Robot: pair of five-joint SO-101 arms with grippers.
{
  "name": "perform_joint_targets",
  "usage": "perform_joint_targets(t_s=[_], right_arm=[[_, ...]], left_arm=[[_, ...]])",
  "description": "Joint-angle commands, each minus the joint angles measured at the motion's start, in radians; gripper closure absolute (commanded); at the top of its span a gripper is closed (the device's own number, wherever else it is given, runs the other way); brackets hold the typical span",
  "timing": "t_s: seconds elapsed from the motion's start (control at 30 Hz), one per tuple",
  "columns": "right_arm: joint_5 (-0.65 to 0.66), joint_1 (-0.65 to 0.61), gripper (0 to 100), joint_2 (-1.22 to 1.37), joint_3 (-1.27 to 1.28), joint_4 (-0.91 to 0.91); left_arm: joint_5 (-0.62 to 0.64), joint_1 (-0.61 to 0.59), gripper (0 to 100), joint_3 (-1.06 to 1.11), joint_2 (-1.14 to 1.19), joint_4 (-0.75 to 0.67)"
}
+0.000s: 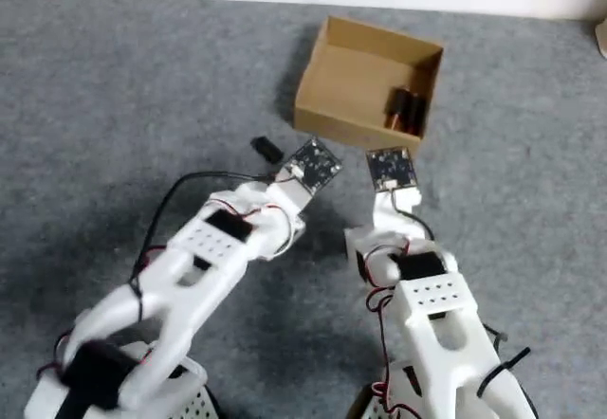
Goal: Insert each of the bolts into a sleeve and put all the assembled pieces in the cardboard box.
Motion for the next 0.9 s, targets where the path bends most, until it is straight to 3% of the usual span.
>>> perform_joint_targets(t_s=[0.0,0.13,0.43,0.67,0.87], right_arm=[[0.014,0.013,99.5,-0.025,-0.004,-0.068],[0.014,0.012,99.5,-0.025,0.001,-0.07],[0.014,0.012,99.5,-0.025,0.002,-0.071],[0.015,0.012,99.5,-0.025,0.002,-0.071],[0.015,0.012,99.5,-0.025,0.002,-0.071]], left_arm=[[0.055,-0.058,86,-0.11,0.137,-0.068],[0.115,-0.093,86,-0.236,0.259,0.005],[0.121,-0.097,86,-0.429,0.455,0.141],[0.121,-0.13,86,-0.45,0.447,0.212],[0.236,-0.186,86,-0.455,0.446,0.275]])
